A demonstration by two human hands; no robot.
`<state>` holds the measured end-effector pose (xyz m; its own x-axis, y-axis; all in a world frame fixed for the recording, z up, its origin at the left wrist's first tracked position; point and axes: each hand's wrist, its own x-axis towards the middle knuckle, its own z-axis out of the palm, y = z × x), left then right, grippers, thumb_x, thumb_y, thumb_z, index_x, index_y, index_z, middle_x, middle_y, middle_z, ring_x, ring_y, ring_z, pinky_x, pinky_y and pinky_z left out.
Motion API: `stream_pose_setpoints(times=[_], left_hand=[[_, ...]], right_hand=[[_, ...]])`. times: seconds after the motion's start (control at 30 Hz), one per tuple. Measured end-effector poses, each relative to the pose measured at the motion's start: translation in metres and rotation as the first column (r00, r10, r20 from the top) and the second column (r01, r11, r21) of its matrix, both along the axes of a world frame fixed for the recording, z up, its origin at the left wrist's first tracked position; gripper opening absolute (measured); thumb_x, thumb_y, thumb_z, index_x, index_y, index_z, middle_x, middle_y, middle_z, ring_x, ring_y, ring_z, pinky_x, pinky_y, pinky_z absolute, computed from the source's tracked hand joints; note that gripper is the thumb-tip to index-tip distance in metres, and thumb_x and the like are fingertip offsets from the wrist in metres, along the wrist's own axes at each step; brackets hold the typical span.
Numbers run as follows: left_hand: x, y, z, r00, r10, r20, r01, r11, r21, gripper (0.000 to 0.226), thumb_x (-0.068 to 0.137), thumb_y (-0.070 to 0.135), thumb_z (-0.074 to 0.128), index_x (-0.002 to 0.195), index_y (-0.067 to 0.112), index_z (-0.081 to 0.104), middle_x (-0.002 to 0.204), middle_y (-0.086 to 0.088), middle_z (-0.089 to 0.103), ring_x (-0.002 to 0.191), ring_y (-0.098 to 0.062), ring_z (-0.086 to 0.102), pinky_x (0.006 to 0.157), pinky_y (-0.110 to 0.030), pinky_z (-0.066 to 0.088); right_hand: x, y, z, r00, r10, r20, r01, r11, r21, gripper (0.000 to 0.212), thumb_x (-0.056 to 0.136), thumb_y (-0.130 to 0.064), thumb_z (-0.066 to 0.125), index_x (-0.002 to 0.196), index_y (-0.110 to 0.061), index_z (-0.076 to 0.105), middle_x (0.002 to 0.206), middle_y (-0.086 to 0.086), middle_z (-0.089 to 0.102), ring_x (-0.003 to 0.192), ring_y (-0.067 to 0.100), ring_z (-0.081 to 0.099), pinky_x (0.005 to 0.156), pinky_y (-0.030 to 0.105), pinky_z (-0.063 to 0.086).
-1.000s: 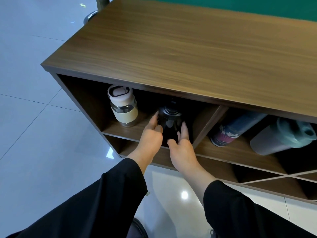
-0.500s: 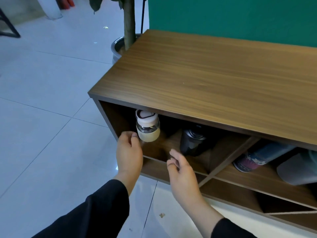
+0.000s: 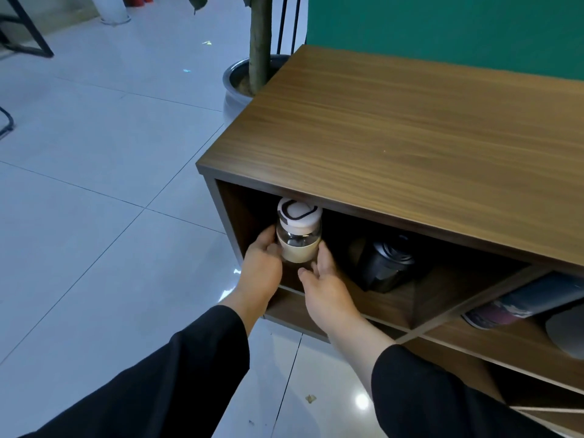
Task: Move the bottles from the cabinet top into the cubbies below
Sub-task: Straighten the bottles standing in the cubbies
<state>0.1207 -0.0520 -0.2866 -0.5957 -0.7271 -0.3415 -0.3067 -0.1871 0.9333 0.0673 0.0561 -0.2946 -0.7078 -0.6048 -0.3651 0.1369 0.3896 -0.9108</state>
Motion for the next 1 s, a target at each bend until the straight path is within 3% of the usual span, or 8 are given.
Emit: stream_pose_setpoints(times=[0.13, 0.3, 0.43, 1.0], left_hand=[[0.009, 0.011, -0.011, 1.0, 0.011, -0.014, -0.011, 0.998, -0.054, 0.05, 0.101, 0.003, 0.036, 0.144, 0.022, 0.053, 0.138, -0.001, 0.066, 0.13, -0.015, 0.059, 0.116, -0.042, 0.043], [0.007, 0.001, -0.02, 0.999, 0.012, -0.031, -0.011, 1.0, 0.016, 0.055, 0.102, 0.002, 0.034, 0.152, 0.023, 0.044, 0.148, -0.001, 0.059, 0.138, -0.017, 0.052, 0.12, -0.045, 0.037], [0.012, 0.004, -0.017, 0.993, -0.105, -0.058, 0.103, 0.994, -0.025, 0.051, 0.106, 0.005, 0.036, 0.147, 0.03, 0.051, 0.142, 0.009, 0.064, 0.136, -0.009, 0.054, 0.12, -0.04, 0.038], [0.017, 0.006, -0.028, 0.989, -0.111, -0.098, 0.105, 0.992, -0.066, 0.056, 0.102, 0.005, 0.036, 0.148, 0.035, 0.048, 0.148, 0.013, 0.058, 0.141, -0.009, 0.049, 0.122, -0.044, 0.033]], right_hand=[[-0.011, 0.0, -0.012, 0.999, -0.037, -0.002, 0.037, 0.999, -0.008, 0.075, 0.086, -0.036, 0.049, 0.152, -0.045, 0.014, 0.164, -0.006, 0.023, 0.15, 0.014, 0.023, 0.121, 0.043, 0.025], [0.0, 0.012, -0.004, 0.999, -0.016, 0.034, 0.017, 0.999, -0.031, 0.069, 0.101, -0.01, 0.045, 0.157, -0.033, 0.012, 0.161, -0.001, 0.03, 0.145, 0.013, 0.033, 0.102, 0.022, 0.031], [0.002, 0.012, -0.007, 0.999, 0.008, 0.053, -0.004, 0.998, -0.063, 0.071, 0.102, -0.006, 0.042, 0.157, -0.035, 0.01, 0.161, -0.005, 0.029, 0.146, 0.013, 0.031, 0.102, 0.021, 0.03], [-0.011, 0.01, -0.018, 0.999, 0.025, 0.036, -0.022, 0.998, -0.067, 0.069, 0.101, -0.008, 0.041, 0.155, -0.039, 0.012, 0.162, -0.003, 0.027, 0.147, 0.01, 0.028, 0.105, 0.022, 0.028]])
